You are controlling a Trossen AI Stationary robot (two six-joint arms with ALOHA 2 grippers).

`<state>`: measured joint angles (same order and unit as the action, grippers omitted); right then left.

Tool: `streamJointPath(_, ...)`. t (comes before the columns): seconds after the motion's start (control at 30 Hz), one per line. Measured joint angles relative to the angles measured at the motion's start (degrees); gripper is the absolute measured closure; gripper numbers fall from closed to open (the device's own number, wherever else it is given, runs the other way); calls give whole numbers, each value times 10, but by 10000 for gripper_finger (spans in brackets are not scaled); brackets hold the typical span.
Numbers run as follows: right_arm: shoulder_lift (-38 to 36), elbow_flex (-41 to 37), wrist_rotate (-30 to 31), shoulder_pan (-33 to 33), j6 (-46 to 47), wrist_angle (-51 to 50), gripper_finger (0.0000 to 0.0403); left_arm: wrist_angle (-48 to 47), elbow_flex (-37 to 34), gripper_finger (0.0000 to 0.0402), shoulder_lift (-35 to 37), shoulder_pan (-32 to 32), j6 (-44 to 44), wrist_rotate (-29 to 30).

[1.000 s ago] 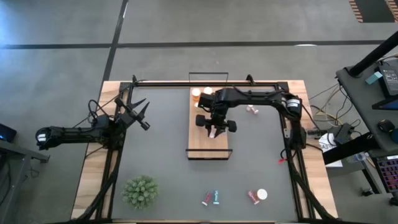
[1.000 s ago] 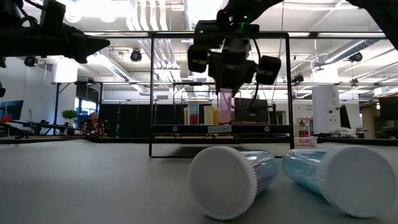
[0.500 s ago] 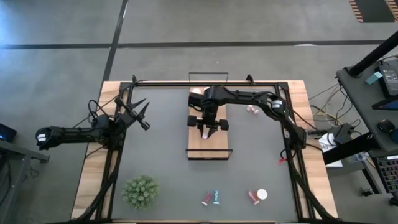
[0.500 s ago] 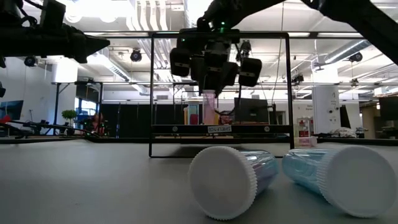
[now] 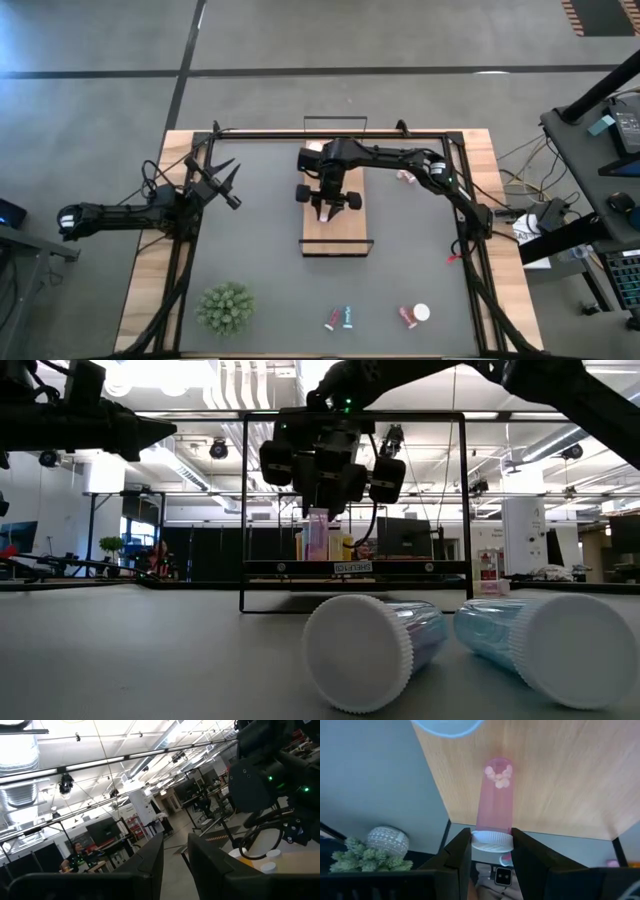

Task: Pick and place medicine bottles onto shelf by color
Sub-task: Put the middle pink pill bottle on the shelf

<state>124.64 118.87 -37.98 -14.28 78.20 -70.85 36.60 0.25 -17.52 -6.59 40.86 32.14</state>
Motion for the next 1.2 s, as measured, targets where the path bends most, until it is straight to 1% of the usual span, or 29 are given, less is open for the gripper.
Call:
streamJointPath(0.27,0,0,2,4,40,24,294,0,0,330,0,0,0,0)
streamJointPath(0.5,0,-1,5,9,107,31,294,0,0,330,-1,0,0,0)
streamJointPath(0.93,0,-1,35,14,112,58,294,0,0,330,-1,0,0,0)
streamJointPath(1.2,0,-1,35,14,111,58,293,0,0,330,-1,0,0,0)
